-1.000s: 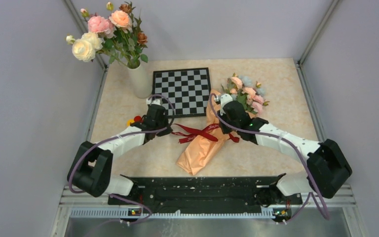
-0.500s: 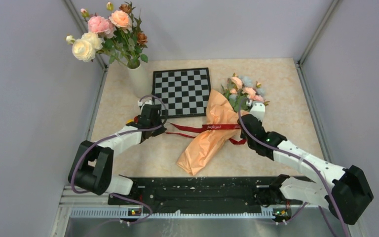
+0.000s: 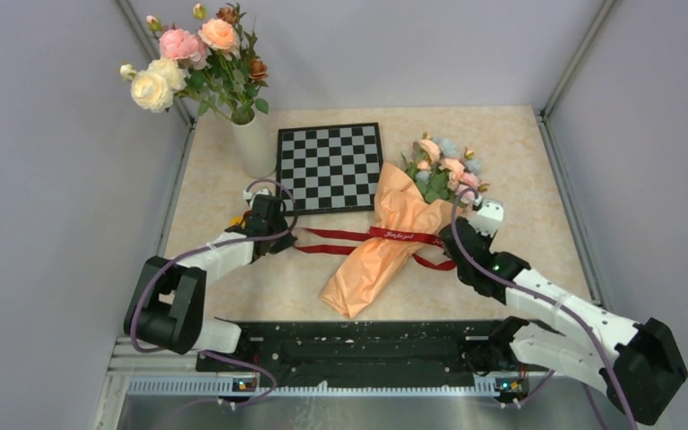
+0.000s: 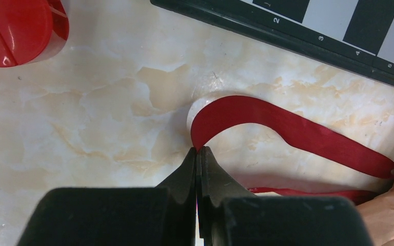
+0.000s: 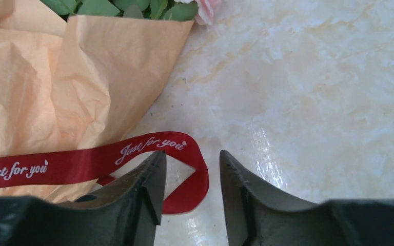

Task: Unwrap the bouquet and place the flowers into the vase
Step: Untie the ribbon from the wrapping paper.

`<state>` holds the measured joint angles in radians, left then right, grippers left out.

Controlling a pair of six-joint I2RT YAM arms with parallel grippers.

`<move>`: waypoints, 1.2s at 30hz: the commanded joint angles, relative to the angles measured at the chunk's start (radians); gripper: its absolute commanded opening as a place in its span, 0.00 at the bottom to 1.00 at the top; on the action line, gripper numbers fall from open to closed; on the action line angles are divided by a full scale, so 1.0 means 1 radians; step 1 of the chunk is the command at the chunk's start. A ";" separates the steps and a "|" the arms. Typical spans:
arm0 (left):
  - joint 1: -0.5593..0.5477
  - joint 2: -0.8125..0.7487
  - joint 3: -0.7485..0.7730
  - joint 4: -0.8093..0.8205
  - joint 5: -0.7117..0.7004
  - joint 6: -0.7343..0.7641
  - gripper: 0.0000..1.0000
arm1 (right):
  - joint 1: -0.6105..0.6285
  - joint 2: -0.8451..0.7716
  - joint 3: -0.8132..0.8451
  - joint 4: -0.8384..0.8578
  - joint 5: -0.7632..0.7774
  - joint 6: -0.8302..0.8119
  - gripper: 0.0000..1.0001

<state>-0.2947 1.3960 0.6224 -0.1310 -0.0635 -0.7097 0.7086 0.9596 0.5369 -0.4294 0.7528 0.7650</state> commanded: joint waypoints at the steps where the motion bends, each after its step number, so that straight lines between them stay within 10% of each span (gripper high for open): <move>1: 0.006 -0.047 0.003 0.019 0.017 0.008 0.05 | -0.006 -0.098 0.046 0.026 0.065 -0.111 0.48; 14: 0.006 -0.170 0.085 -0.103 0.012 0.108 0.58 | -0.024 0.051 0.247 0.154 -0.424 -0.575 0.68; 36: 0.007 0.011 0.106 -0.086 0.034 0.111 0.66 | -0.032 0.463 0.393 0.188 -0.758 -0.760 0.68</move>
<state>-0.2939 1.3869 0.6945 -0.2485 -0.0402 -0.5987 0.6842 1.4048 0.9066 -0.2760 0.0059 0.0387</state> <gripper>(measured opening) 0.662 0.684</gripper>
